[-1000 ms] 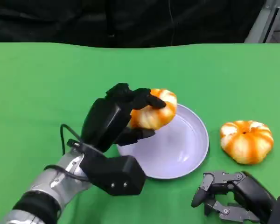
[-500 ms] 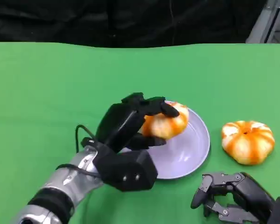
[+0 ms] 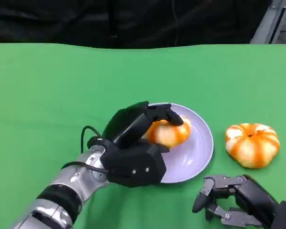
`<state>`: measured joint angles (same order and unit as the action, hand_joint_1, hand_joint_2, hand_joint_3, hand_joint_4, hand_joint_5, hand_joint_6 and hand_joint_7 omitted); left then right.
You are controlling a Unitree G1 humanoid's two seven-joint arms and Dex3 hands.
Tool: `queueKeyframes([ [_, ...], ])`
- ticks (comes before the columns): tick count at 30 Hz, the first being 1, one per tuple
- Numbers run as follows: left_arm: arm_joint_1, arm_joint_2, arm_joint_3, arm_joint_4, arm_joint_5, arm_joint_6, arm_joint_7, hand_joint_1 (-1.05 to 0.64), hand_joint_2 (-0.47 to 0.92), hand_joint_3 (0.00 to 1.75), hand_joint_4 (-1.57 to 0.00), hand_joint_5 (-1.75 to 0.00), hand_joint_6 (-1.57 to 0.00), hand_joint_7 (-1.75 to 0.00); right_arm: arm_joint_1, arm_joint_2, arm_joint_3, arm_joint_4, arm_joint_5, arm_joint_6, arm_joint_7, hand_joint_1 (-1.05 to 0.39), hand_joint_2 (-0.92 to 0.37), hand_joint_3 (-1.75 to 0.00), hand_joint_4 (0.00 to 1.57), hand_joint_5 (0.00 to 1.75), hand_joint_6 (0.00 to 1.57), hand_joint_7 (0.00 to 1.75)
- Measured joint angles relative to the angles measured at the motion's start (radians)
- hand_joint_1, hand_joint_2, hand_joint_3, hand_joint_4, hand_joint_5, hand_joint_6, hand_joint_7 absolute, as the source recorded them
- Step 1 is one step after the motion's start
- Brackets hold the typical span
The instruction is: Grasp the bread from the table and place it into the plate.
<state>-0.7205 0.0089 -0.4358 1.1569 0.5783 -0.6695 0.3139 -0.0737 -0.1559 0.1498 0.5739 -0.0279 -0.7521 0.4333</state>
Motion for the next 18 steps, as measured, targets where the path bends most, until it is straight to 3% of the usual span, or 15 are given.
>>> queueKeyframes([
  [5,-0.002,-0.001,-0.009,0.027,0.015,0.005,0.001,-0.1,0.91,0.0,-0.56,-1.26,-0.79,-0.66,0.0,0.0,0.007,-0.001,0.0,0.0,-0.004,-0.02,-0.9,-0.5,0.72,1.55,0.79,1.11],
  [8,-0.007,-0.001,-0.019,0.042,0.023,0.013,0.008,-0.12,0.92,0.01,-0.57,-1.17,-0.89,-0.39,0.0,0.0,0.01,-0.002,-0.001,0.0,-0.008,-0.02,-0.9,-0.51,0.72,1.55,0.79,1.1],
  [10,-0.009,-0.001,-0.028,0.046,0.03,0.019,0.009,-0.12,0.92,0.01,-0.57,-1.0,-0.94,-0.19,0.0,-0.001,0.011,-0.002,-0.001,0.0,-0.011,-0.01,-0.9,-0.51,0.72,1.54,0.8,1.1],
  [12,-0.009,-0.001,-0.033,0.047,0.031,0.025,0.009,-0.13,0.92,0.0,-0.66,-0.66,-0.95,-0.06,0.0,-0.001,0.011,-0.002,-0.001,0.0,-0.011,-0.01,-0.9,-0.51,0.72,1.54,0.8,1.1],
  [14,-0.013,0.0,-0.037,0.047,0.031,0.028,0.007,-0.2,0.9,0.0,-0.73,-0.24,-0.8,-0.01,0.0,-0.001,0.011,-0.002,-0.001,0.0,-0.011,-0.02,-0.9,-0.51,0.73,1.54,0.8,1.1],
  [16,-0.019,0.001,-0.037,0.047,0.028,0.028,-0.002,-0.27,0.91,0.02,-0.72,-0.08,-0.71,0.0,0.0,-0.001,0.011,-0.002,-0.001,0.0,-0.011,-0.02,-0.9,-0.51,0.73,1.54,0.8,1.1],
  [18,-0.022,0.001,-0.034,0.047,0.022,0.027,-0.013,-0.36,0.92,0.07,-0.67,-0.02,-0.65,0.0,0.0,-0.001,0.012,-0.002,-0.001,0.0,-0.011,-0.02,-0.9,-0.51,0.73,1.54,0.8,1.11],
])
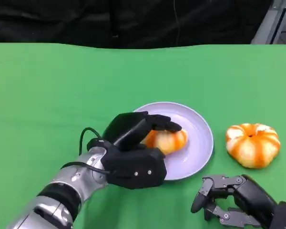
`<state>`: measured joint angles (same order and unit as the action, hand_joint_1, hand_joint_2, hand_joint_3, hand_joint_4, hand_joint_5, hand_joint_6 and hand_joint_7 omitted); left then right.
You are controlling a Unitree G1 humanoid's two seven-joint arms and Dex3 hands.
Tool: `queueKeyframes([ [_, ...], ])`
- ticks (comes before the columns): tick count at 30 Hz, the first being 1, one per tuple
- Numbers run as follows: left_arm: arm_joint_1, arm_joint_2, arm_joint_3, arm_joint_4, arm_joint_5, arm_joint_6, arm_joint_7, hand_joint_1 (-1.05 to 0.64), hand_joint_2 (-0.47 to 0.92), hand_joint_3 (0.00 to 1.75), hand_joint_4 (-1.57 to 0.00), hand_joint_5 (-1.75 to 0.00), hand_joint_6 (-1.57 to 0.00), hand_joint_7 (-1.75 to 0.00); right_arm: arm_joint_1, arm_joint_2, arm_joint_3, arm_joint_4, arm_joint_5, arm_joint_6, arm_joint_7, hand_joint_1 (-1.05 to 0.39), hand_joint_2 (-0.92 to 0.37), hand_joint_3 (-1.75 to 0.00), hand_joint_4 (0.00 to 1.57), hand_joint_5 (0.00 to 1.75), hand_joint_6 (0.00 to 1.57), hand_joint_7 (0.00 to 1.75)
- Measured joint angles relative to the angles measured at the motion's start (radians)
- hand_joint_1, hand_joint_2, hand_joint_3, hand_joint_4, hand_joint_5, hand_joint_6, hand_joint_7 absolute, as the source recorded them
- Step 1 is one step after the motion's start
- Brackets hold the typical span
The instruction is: Grasp the bread from the table and place it into the plate.
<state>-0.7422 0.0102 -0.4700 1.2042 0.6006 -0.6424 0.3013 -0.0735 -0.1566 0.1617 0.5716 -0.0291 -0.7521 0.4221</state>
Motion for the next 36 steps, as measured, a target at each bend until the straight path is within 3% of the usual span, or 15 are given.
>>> queueKeyframes([
  [3,0.0,0.0,0.006,0.0,-0.011,0.0,-0.016,-0.38,0.92,0.08,-0.66,-0.01,-0.63,0.0,0.0,0.0,0.0,0.0,0.0,0.0,0.0,-0.02,-0.9,-0.51,0.73,1.54,0.79,1.11],
  [5,0.0,-0.001,0.014,0.0,-0.023,-0.001,-0.037,-0.59,0.92,0.26,-0.54,-0.01,-0.49,0.0,0.0,0.0,0.0,0.0,0.0,0.0,0.0,-0.03,-0.9,-0.51,0.73,1.54,0.79,1.12],
  [11,0.0,-0.009,0.066,0.0,-0.112,-0.008,-0.174,-0.66,0.92,0.33,-0.5,0.0,-0.45,0.0,0.0,0.0,0.001,0.0,0.001,0.01,0.001,-0.03,-0.89,-0.52,0.73,1.55,0.8,1.11],
  [13,0.0,-0.009,0.073,-0.001,-0.122,-0.008,-0.19,-0.8,0.92,0.46,-0.43,0.0,-0.38,0.0,0.0,-0.001,0.001,0.0,0.001,0.012,0.001,-0.04,-0.89,-0.52,0.73,1.56,0.79,1.11],
  [19,0.001,-0.008,0.094,-0.012,-0.157,-0.015,-0.253,-0.98,0.92,0.66,-0.39,0.0,-0.3,0.0,0.0,-0.001,0.001,0.0,0.001,0.014,0.006,-0.04,-0.89,-0.52,0.73,1.58,0.8,1.12],
  [24,0.003,0.002,0.112,-0.05,-0.168,-0.04,-0.265,-1.02,0.92,0.71,-0.39,-0.01,-0.3,-0.01,0.0,-0.001,0.001,0.0,0.001,0.015,0.007,-0.04,-0.88,-0.52,0.74,1.58,0.81,1.15],
  [36,0.076,0.002,0.211,-0.134,-0.289,-0.143,-0.305,-0.95,0.92,0.61,-0.44,-0.01,-0.24,0.0,0.001,-0.002,0.001,-0.005,0.004,0.046,0.015,-0.03,-0.89,-0.51,0.72,1.57,0.8,1.15],
])
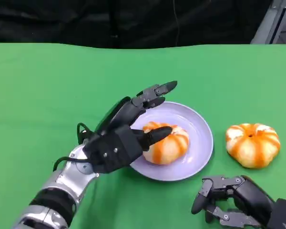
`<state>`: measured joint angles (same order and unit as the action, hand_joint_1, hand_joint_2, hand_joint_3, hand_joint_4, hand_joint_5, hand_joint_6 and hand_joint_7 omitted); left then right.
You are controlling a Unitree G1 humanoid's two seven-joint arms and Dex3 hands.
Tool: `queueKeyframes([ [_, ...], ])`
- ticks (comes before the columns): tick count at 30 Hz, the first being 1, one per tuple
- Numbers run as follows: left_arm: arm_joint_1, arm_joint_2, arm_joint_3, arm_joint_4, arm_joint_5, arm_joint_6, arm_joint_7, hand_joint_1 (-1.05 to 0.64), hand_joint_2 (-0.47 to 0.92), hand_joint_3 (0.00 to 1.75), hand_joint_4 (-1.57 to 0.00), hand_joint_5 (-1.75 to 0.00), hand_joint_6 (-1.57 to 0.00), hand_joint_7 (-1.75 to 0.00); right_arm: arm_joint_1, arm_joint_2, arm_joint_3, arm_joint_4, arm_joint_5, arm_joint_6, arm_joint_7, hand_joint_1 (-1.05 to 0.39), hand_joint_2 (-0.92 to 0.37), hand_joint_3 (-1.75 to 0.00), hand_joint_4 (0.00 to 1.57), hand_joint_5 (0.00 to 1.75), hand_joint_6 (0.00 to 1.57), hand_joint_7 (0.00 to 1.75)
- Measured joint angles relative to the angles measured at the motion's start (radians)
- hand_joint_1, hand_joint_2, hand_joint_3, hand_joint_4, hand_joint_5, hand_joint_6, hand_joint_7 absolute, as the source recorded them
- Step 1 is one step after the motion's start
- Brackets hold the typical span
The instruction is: Grasp the bread from the table and place it into the plate.
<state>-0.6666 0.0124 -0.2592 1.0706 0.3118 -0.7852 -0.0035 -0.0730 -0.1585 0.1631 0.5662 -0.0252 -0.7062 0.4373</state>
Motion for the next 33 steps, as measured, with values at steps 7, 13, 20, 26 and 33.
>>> queueKeyframes([
  [7,0.042,0.0,0.034,-0.081,-0.068,-0.033,-0.044,-0.91,0.92,0.58,-0.43,-0.01,-0.25,-0.01,-0.001,0.0,0.0,0.014,0.002,-0.008,0.005,-0.01,-0.92,-0.48,0.73,1.51,0.8,1.12],
  [13,0.1,-0.003,0.088,-0.134,-0.154,-0.052,-0.09,-0.86,0.92,0.56,-0.47,-0.02,-0.26,-0.01,-0.006,0.0,-0.001,0.05,0.0,-0.044,0.005,0.0,-0.92,-0.49,0.73,1.52,0.8,1.11],
  [20,0.126,-0.008,0.124,-0.153,-0.192,-0.079,-0.108,-0.81,0.92,0.51,-0.62,-0.06,-0.32,-0.02,-0.013,0.0,-0.001,0.06,0.0,-0.056,0.006,-0.01,-0.92,-0.49,0.73,1.51,0.82,1.1],
  [26,0.175,-0.01,0.199,-0.183,-0.329,-0.14,-0.18,-0.76,0.92,0.49,-0.65,-0.04,-0.36,-0.03,-0.014,0.0,-0.003,0.069,0.004,-0.051,0.015,-0.02,-0.92,-0.49,0.73,1.52,0.82,1.08],
  [33,0.222,-0.028,0.243,-0.234,-0.474,-0.118,-0.315,-0.78,0.92,0.44,-0.66,-0.03,-0.37,-0.02,-0.014,0.0,-0.004,0.07,0.006,-0.049,0.019,-0.03,-0.92,-0.47,0.73,1.51,0.82,1.08],
])
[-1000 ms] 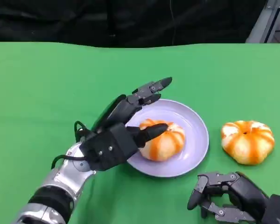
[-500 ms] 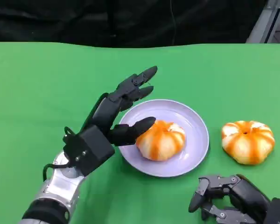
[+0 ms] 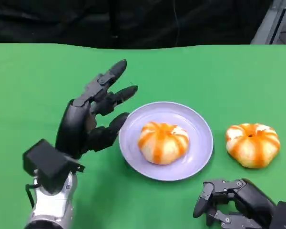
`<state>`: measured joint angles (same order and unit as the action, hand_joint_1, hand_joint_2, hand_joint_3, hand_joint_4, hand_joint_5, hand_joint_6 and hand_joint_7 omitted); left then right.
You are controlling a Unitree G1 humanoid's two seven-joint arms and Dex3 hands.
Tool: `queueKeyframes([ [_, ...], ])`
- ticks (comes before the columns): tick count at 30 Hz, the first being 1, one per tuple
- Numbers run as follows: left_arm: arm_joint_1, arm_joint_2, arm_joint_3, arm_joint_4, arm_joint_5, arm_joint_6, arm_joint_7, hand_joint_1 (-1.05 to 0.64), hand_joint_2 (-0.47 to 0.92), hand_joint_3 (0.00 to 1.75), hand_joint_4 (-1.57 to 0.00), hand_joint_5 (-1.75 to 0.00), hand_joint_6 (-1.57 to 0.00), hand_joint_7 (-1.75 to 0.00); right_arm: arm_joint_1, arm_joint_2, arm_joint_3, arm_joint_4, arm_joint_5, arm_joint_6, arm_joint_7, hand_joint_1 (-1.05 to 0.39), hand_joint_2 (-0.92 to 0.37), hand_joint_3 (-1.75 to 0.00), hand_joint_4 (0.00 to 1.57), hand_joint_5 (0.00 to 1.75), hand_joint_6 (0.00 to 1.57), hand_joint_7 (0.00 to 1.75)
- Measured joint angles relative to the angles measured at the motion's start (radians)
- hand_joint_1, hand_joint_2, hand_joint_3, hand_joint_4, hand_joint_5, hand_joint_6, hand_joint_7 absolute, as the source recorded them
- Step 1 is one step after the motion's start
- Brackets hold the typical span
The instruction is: Grasp the bread from the table and place it into the plate.
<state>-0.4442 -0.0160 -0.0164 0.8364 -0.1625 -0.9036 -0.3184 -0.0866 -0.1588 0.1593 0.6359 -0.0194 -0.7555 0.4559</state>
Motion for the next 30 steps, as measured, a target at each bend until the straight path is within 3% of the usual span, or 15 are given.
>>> queueKeyframes([
  [10,0.079,-0.008,0.076,-0.042,-0.163,0.045,-0.185,-0.83,0.92,0.34,-0.77,-0.04,-0.41,-0.02,0.0,0.0,-0.004,0.005,0.0,-0.002,0.0,-0.04,-0.92,-0.47,0.73,1.53,0.81,1.07],
  [30,0.193,0.003,0.177,-0.032,-0.193,0.031,-0.307,-0.82,0.92,0.36,-0.78,-0.02,-0.46,-0.01,0.0,0.0,-0.014,0.006,0.005,-0.003,0.006,-0.03,-0.92,-0.48,0.73,1.54,0.82,1.07],
])
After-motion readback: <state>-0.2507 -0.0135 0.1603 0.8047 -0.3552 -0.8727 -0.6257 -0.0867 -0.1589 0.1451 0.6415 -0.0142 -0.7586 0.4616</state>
